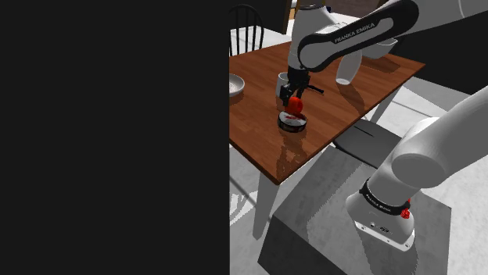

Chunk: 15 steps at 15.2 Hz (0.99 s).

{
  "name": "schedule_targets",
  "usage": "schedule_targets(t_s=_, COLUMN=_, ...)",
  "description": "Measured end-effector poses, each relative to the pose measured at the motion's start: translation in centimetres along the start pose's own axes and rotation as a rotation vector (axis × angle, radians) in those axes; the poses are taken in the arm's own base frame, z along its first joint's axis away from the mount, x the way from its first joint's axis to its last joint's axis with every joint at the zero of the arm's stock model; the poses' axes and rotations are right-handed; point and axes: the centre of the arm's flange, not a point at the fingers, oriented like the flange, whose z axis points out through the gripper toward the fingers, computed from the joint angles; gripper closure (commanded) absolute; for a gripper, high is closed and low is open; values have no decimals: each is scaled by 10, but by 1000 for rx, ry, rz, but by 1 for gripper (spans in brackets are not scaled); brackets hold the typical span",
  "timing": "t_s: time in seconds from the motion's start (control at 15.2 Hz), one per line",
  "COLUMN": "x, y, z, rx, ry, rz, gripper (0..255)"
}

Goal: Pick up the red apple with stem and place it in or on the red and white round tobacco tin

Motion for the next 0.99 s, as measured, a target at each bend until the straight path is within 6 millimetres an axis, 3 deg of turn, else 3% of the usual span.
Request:
schedule_targets(t_s=0.53, x=0, y=-2, z=8, rx=0, ry=1, rz=0, gripper=255)
schedule_targets(t_s=0.59, x=0, y=-2, z=9, rx=0, ry=1, rz=0, gripper=0)
schedule_targets(t_s=0.99, x=0, y=-2, z=8, rx=0, ry=1, rz=0, gripper=0)
